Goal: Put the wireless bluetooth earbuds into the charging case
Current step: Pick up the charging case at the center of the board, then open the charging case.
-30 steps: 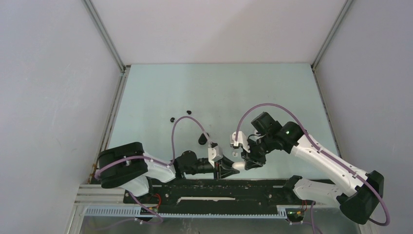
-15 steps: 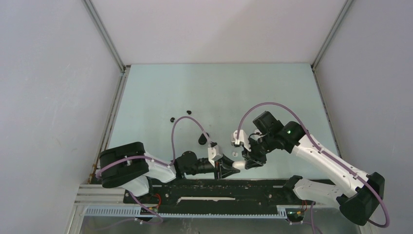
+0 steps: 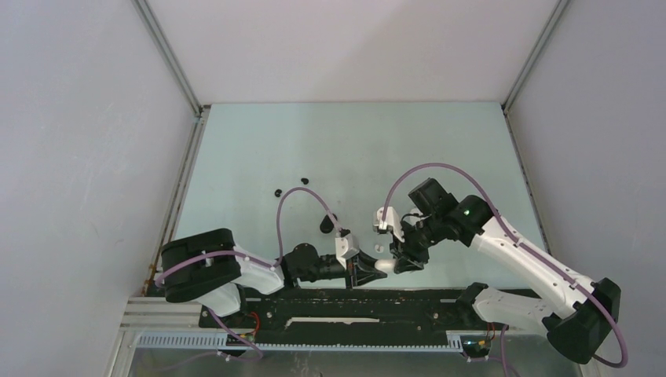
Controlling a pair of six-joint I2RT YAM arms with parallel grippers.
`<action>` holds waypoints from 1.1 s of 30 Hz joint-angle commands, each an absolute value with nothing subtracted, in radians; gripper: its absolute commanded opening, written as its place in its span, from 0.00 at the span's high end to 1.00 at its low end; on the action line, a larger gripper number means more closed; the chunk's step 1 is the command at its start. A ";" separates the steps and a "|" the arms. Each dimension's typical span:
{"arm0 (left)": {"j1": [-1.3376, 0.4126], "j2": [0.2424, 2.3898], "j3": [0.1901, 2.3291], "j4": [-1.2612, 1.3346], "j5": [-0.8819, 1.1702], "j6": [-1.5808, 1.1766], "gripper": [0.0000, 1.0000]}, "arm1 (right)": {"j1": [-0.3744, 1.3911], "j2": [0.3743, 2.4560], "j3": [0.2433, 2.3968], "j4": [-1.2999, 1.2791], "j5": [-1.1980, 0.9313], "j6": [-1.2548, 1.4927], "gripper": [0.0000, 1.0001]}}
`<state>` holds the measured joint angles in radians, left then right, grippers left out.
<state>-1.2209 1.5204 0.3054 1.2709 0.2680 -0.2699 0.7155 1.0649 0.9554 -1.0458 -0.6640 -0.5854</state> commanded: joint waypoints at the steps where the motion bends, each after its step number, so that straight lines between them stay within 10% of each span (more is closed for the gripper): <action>1: -1.230 1.536 0.346 1.302 0.296 -0.229 1.00 | 0.694 1.092 0.978 -0.988 -0.770 -0.507 0.55; 33: -1.168 1.219 0.250 1.043 0.144 -0.293 1.00 | 0.323 1.033 1.042 -0.998 -0.968 -0.654 0.51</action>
<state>-1.2068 1.3998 0.2489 1.1755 0.1814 -0.2699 0.3229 1.0954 1.0374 -1.0164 -1.0092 -0.5556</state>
